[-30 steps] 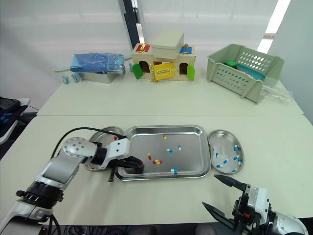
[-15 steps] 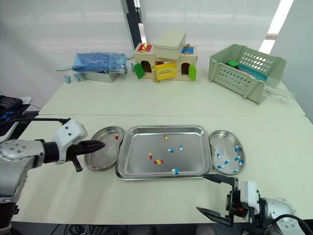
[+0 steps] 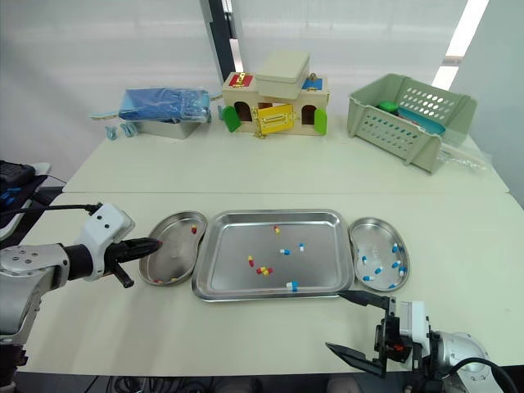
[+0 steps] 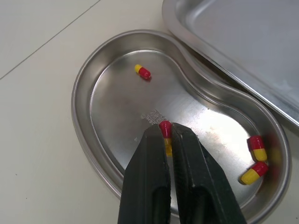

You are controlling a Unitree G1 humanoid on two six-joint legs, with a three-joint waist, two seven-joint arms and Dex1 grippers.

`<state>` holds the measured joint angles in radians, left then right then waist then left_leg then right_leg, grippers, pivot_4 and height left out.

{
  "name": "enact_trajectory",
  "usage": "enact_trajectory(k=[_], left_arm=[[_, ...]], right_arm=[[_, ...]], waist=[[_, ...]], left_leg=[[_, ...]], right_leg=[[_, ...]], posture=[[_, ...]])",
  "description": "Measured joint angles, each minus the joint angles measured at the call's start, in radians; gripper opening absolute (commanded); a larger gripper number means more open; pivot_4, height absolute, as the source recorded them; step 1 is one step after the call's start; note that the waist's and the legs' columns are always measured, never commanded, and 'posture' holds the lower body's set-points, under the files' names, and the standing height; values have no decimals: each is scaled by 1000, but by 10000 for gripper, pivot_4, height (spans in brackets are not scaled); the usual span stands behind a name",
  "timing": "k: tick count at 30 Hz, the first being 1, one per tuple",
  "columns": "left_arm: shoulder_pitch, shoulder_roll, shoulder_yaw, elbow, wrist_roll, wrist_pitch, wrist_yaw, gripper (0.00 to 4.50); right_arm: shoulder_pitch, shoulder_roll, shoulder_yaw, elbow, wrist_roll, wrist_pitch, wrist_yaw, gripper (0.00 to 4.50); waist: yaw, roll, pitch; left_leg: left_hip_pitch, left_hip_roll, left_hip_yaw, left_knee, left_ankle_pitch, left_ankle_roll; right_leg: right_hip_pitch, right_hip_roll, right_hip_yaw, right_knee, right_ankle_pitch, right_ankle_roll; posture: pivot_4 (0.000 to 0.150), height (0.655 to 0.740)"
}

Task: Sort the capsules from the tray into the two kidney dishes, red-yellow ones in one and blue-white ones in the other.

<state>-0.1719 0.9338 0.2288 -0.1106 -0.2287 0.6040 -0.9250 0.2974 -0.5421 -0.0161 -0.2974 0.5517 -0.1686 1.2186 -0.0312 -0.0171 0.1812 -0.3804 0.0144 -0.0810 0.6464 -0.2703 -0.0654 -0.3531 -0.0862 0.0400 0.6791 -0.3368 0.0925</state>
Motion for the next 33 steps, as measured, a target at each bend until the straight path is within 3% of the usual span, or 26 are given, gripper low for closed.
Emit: enact_trajectory(k=[12,24,33], left_arm=[[-8,0,-29,3,-3,-2,9,44301],[5,0,-14,38,-26,-24,11,44708],[185,35,220,104,-88,-55,-36,44708]], right_arm=[[-2,3,0,0,0,0,-2,45000],[-16,-30,-28,0,21,12,2,45000],[-13,-135,-260,67,87,67,-10,45000]], waist=[[0,0,0],[-1,0,0],[-1,0,0]], left_leg=[[0,0,0,0,0,0],[0,0,0,0,0,0],[0,0,0,-1,0,0]], right_leg=[[0,0,0,0,0,0],[0,0,0,0,0,0],[0,0,0,0,0,0]], posture=[[1500,7400],[1500,7400],[1500,7400]])
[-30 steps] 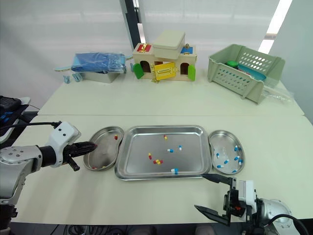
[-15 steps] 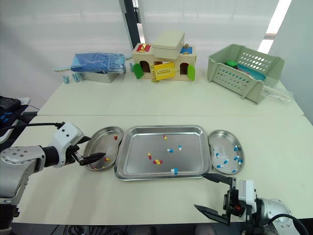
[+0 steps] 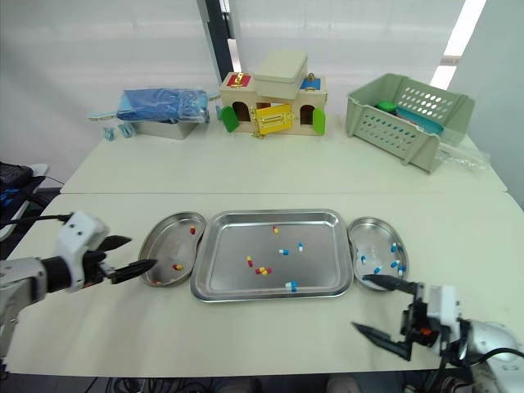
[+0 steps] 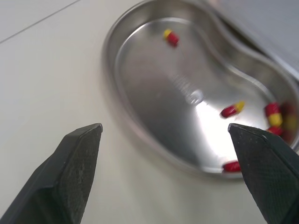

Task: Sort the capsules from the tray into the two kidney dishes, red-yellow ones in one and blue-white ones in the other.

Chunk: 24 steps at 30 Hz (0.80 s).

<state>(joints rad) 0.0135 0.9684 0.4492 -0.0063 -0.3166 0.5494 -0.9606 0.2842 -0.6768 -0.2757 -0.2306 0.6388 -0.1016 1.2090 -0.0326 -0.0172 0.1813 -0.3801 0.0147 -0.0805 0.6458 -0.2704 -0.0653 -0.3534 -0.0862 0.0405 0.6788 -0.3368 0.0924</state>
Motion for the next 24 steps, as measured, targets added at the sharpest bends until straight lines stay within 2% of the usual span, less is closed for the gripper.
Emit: enact_trajectory(k=[8,15,24], left_arm=[[153,66,220,186,12,-116,-56,44708],[172,89,248,302,27,-163,-53,44708],[173,89,248,286,23,-161,-50,44708]], right_arm=[[-64,-65,-134,230,1,1,25,45000],[-158,-79,-138,433,-49,-39,90,45000],[-190,-80,-138,475,-70,-59,121,45000]], waist=[[-1,0,0],[-2,0,0],[-2,0,0]], left_leg=[[0,0,1,0,0,0],[0,0,1,0,0,0],[0,0,1,0,0,0]], right_leg=[[0,0,0,0,0,0],[0,0,0,0,0,0],[0,0,0,0,0,0]], posture=[[1500,7400],[1500,7400],[1500,7400]])
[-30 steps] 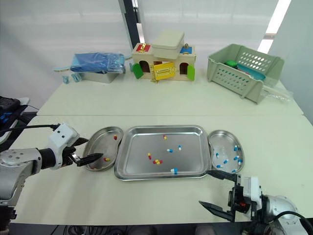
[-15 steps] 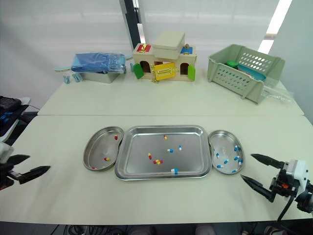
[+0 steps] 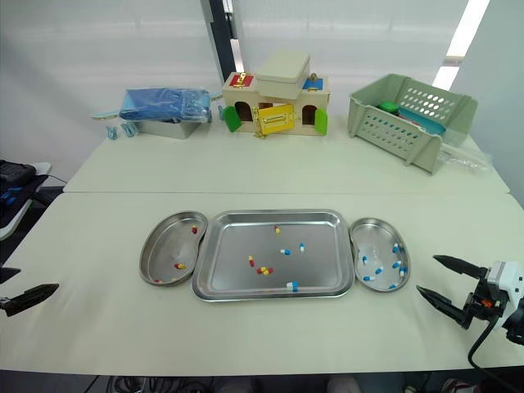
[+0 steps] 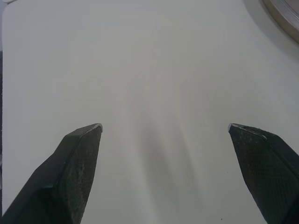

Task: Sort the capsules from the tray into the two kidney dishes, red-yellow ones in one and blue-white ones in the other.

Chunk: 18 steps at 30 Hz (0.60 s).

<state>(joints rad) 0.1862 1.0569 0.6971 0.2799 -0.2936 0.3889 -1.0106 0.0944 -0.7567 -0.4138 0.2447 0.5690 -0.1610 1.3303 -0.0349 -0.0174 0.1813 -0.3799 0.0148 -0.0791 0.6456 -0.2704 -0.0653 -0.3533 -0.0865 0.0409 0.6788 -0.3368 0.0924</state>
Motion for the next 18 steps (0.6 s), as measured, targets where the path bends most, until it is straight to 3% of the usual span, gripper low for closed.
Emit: enact_trajectory(k=[9,18], left_arm=[[-47,0,-40,-7,-7,8,8,44708],[-98,-6,-125,-156,-24,24,-12,44708]], right_arm=[[60,1,-1,-60,1,5,-4,45000],[200,68,14,-320,32,70,-49,45000]], waist=[[1,0,0],[2,0,0]], left_leg=[[0,0,0,0,0,0],[0,0,0,0,0,0]], right_leg=[[0,0,0,0,0,0],[0,0,0,0,0,0]], posture=[[1500,7400],[1500,7400]])
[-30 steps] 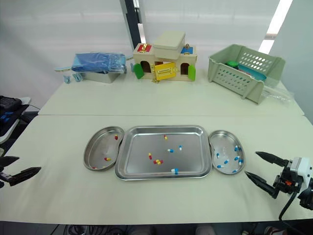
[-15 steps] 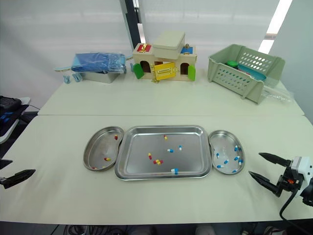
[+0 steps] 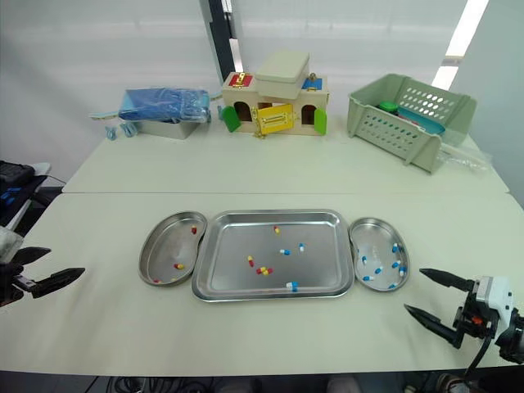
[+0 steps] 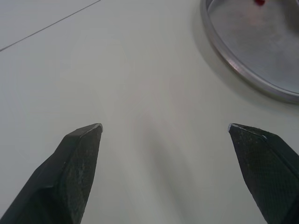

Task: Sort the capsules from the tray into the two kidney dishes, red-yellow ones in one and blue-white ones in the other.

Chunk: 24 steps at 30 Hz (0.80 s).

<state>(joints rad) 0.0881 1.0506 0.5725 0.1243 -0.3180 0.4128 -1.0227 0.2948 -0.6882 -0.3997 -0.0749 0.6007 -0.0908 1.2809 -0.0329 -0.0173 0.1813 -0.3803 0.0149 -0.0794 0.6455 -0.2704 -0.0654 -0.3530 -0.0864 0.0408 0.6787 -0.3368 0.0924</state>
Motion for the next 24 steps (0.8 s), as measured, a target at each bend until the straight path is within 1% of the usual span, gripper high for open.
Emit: enact_trajectory(k=[2,7,12,16,21,24], left_arm=[[-31,-14,-37,-52,-23,18,-8,44708],[-178,-67,-210,-221,-101,62,-46,44708],[-269,-93,-391,-307,-120,63,-112,44708],[-328,-105,-505,-299,-95,25,-160,44708],[-444,-143,-628,-196,-8,-81,-211,44708],[-503,-200,-676,-128,31,-118,-212,44708]], right_arm=[[35,20,15,-68,8,17,-18,45000],[120,95,103,-291,11,44,-90,45000],[153,142,185,-394,-22,48,-169,45000],[158,177,257,-419,-67,42,-215,45000],[146,202,320,-423,-107,33,-260,45000],[147,206,325,-418,-117,12,-270,45000]], waist=[[0,0,0],[4,0,0],[-5,0,-1],[-3,-1,-1],[1,-1,-1],[1,-1,-1]], left_leg=[[0,0,0,0,0,0],[-1,0,0,1,0,0],[0,0,-1,0,0,0],[0,0,-1,1,0,0],[0,0,-1,1,0,0],[0,0,-1,1,0,0]], right_leg=[[0,0,0,0,0,0],[0,0,0,0,0,0],[0,1,0,1,0,0],[0,1,0,1,0,0],[0,1,0,0,0,0],[0,1,0,0,0,0]], posture=[[1500,7400],[1500,7400],[1500,7400],[1500,7400],[1500,7400],[1500,7400]])
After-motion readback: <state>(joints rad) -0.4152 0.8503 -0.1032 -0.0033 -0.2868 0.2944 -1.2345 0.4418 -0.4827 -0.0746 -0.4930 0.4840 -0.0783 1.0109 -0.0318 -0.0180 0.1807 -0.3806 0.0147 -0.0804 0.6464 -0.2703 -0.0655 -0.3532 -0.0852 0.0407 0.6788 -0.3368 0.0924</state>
